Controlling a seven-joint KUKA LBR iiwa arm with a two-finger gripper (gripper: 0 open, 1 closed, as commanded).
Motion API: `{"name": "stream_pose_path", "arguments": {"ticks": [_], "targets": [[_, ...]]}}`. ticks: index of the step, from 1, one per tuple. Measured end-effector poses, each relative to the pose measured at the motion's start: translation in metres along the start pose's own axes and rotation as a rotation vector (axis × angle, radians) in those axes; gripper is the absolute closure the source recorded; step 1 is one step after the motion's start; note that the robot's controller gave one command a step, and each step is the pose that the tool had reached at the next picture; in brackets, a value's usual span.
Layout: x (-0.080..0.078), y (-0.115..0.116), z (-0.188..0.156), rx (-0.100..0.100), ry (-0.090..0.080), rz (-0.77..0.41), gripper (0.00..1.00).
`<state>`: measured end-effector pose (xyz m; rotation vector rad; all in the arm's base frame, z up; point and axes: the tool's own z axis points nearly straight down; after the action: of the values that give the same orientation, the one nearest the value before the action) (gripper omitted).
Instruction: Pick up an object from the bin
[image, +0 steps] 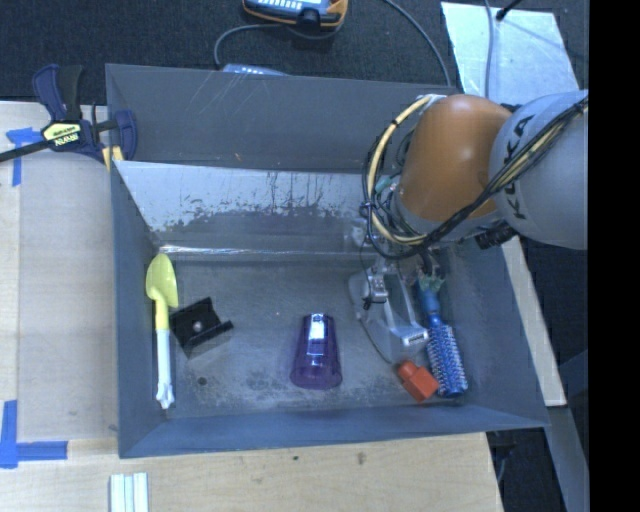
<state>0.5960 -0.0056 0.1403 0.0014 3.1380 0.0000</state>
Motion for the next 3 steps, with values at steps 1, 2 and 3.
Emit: {"name": "stream_pose_path", "arguments": {"ticks": [1,2,3], "targets": [[0.0,0.0,0.0,0.0,0.0,0.0,0.0],[0.047,0.047,0.04,0.001,-0.006,-0.028,0.0],[0.056,0.064,0.059,-0.004,0.004,0.061,0.0]]}}
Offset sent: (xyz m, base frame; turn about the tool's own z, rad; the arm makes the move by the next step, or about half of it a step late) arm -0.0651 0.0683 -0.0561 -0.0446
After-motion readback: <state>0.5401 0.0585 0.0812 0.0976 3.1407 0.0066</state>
